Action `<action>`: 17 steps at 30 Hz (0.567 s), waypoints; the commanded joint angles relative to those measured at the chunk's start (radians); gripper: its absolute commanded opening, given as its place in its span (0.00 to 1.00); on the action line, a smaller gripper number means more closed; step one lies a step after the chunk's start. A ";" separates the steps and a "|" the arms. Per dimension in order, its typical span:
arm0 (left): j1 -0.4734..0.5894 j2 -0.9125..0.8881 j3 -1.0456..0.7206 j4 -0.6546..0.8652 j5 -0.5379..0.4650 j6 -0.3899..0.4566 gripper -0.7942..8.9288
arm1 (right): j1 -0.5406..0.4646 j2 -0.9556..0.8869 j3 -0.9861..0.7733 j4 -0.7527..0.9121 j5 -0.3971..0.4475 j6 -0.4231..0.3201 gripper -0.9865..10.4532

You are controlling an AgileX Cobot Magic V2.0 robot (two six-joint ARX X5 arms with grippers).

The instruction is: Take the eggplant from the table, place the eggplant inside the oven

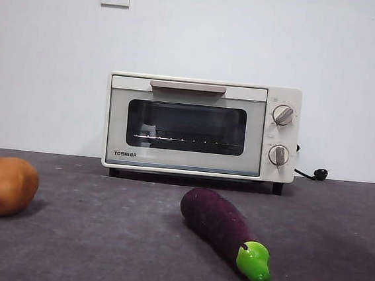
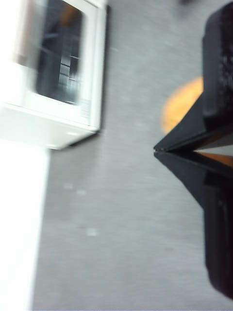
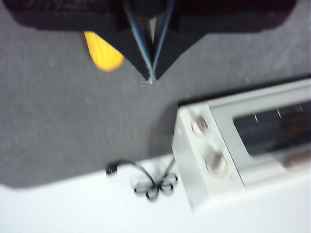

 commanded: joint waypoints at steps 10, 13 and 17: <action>0.003 0.206 0.294 0.008 0.066 -0.024 0.08 | -0.001 0.087 0.254 -0.010 0.000 0.008 0.08; 0.003 0.281 0.385 0.004 0.112 -0.024 0.08 | -0.001 0.150 0.352 -0.041 0.000 0.002 0.08; 0.003 0.377 0.515 -0.032 0.161 -0.024 0.08 | -0.001 0.256 0.501 -0.095 -0.001 -0.018 0.08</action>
